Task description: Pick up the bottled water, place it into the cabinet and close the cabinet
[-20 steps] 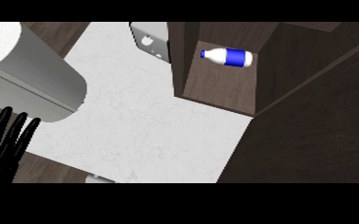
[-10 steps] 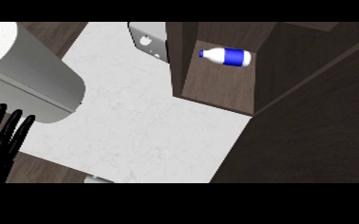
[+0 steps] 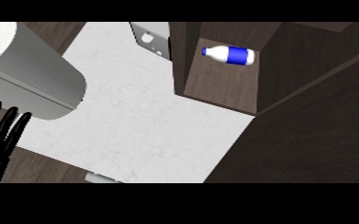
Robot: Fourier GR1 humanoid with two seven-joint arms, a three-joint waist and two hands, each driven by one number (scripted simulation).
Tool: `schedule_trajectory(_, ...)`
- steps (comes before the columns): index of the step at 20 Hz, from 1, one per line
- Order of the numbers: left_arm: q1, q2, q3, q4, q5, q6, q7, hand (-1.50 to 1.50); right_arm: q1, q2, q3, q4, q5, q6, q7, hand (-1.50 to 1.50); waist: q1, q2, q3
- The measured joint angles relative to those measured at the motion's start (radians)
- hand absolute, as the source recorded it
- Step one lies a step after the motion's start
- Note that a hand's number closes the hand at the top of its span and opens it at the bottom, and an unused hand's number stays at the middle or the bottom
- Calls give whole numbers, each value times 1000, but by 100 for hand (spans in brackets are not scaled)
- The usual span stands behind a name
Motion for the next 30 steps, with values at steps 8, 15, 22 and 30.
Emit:
schedule_trajectory(8, -13, 10, 12, 10, 8, -17, 4, -150, -21, 26, -1, 62, -122, 4, 15, 150, 17, 16, 3)
schedule_trajectory(15, -16, 14, 18, 22, 16, -26, 10, -150, -179, 92, -25, 160, -143, -45, 144, 150, 9, 5, 6)
schedule_trajectory(22, -15, 12, 24, 41, 29, -34, 13, -150, -395, 156, -44, 285, -128, -71, 287, 150, 0, -6, 8)
schedule_trajectory(30, -7, 10, 39, 66, 38, -45, 9, -150, -656, 298, -111, 541, -114, -175, 437, 150, -21, -15, 16)
